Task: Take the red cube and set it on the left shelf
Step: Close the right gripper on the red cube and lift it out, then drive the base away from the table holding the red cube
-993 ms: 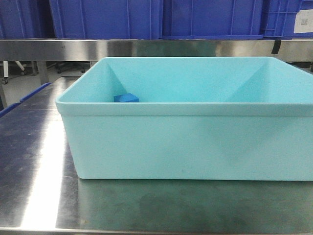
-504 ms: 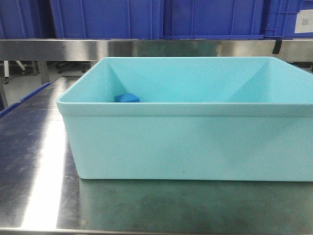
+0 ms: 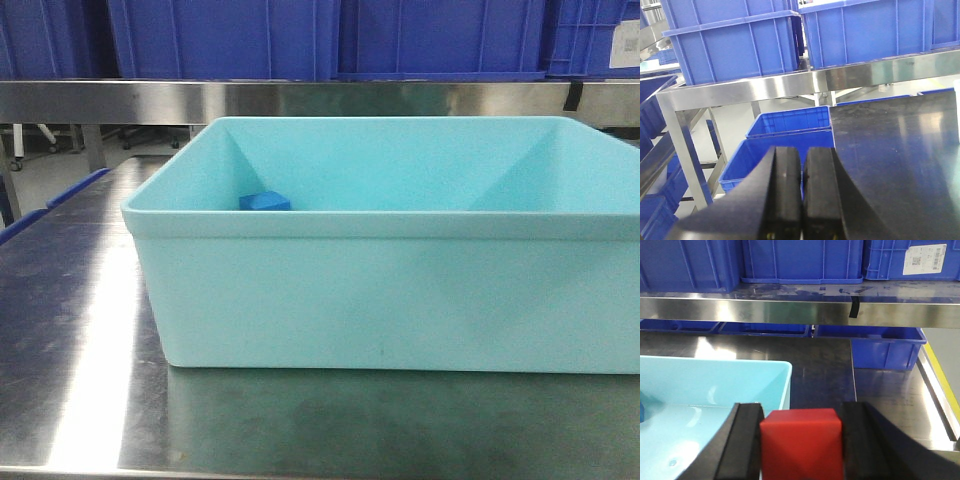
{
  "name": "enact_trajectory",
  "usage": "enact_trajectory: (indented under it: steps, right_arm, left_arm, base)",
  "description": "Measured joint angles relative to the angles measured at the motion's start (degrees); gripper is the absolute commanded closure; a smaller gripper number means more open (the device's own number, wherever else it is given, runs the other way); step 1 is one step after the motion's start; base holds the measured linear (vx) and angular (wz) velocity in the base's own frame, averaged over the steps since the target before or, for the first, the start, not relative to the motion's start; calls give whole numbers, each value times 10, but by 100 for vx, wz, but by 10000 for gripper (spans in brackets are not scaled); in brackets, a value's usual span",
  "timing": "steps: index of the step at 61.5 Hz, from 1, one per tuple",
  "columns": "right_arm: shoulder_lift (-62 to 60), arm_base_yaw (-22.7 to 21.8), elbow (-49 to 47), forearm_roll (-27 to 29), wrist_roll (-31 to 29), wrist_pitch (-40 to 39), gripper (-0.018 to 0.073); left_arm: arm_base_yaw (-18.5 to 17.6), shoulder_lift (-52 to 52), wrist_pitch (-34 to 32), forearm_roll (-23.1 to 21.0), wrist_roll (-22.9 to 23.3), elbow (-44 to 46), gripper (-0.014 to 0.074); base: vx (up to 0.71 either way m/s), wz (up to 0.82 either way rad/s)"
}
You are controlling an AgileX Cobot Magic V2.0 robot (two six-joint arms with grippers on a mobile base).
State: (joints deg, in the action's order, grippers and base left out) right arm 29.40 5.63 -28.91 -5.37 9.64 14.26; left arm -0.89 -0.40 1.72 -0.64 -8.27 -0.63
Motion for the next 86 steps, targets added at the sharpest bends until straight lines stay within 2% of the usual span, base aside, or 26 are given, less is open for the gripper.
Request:
enact_trajectory:
  steps: [70, 86]
  right_arm:
    - [0, 0, 0, 0, 0, 0, 501]
    - [0, 0, 0, 0, 0, 0, 501]
  left_arm:
    - [0, 0, 0, 0, 0, 0, 491]
    - [0, 0, 0, 0, 0, 0, 491]
  base:
    - [-2, 3]
    - [-5, 25]
